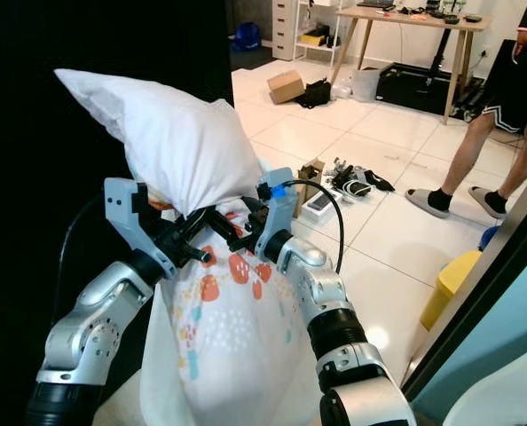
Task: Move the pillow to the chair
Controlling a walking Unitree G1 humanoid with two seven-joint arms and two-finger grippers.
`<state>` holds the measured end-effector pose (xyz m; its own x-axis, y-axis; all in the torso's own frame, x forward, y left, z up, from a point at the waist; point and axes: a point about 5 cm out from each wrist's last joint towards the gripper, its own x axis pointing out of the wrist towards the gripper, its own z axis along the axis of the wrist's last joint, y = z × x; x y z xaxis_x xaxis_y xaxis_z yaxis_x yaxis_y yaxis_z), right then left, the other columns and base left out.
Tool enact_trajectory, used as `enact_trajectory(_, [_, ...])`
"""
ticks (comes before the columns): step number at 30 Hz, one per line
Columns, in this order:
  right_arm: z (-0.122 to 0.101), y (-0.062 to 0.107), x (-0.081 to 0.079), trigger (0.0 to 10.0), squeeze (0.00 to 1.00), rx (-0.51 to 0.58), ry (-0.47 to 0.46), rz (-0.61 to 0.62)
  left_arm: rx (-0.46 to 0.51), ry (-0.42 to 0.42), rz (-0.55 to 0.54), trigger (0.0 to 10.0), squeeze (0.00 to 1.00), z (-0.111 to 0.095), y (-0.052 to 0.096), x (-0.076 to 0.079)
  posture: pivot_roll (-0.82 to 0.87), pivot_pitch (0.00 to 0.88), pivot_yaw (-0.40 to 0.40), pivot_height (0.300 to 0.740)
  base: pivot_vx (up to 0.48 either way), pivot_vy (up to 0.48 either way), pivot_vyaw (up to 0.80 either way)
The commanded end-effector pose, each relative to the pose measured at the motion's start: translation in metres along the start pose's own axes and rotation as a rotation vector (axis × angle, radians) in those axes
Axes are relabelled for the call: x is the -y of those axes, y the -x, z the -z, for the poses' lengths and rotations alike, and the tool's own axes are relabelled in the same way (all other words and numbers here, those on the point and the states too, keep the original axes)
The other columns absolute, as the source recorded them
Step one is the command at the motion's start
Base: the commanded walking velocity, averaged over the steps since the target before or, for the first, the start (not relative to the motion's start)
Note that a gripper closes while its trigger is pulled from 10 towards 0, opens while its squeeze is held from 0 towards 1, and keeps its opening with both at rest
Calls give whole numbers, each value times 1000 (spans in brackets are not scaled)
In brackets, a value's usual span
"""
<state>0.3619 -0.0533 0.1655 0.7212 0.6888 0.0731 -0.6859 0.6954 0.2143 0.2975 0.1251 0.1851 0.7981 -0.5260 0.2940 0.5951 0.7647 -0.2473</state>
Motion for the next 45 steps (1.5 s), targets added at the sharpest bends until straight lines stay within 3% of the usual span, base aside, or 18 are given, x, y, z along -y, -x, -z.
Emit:
enact_trajectory(1, [-13,-5,4,10000,0,38,-7,63,-2,42,283,10000,0,9,-7,42,-63,17,-20,694,0,0,0])
enact_trajectory(10, [-13,-5,4,10000,0,32,6,66,-95,-3,238,10000,0,24,0,29,-63,17,-20,689,0,0,0])
enact_trajectory(18, [-11,-4,5,10000,0,27,13,74,-158,-137,135,10000,0,33,-6,18,-65,18,-15,684,0,0,0])
enact_trajectory(22, [-11,-3,8,10000,0,24,12,101,-101,-210,39,10000,0,21,-15,11,-66,18,-12,674,0,0,0])
enact_trajectory(26, [-11,-3,12,10000,0,20,11,133,-34,-205,-25,10000,0,9,-19,6,-62,18,-12,674,0,0,0])
enact_trajectory(36, [-15,-1,24,10000,0,43,-23,226,21,-183,85,10000,0,1,-33,28,-61,9,-4,669,0,0,0])
enact_trajectory(39, [-27,2,30,10000,0,139,-189,229,29,-155,158,10000,0,5,-42,46,-62,6,1,669,0,0,0])
enact_trajectory(41, [-28,2,31,10000,0,152,-212,225,30,-151,163,10000,0,5,-43,48,-62,6,1,669,0,0,0])
enact_trajectory(42, [-34,4,30,10000,0,199,-296,175,29,-148,185,10000,0,6,-45,53,-65,4,5,669,0,0,0])
enact_trajectory(43, [-34,4,30,10000,0,199,-296,175,29,-148,185,10000,0,6,-45,53,-65,4,5,669,0,0,0])
enact_trajectory(45, [-49,10,31,10000,0,314,-458,64,25,-147,223,10000,0,9,-49,62,-68,5,9,669,0,0,0])
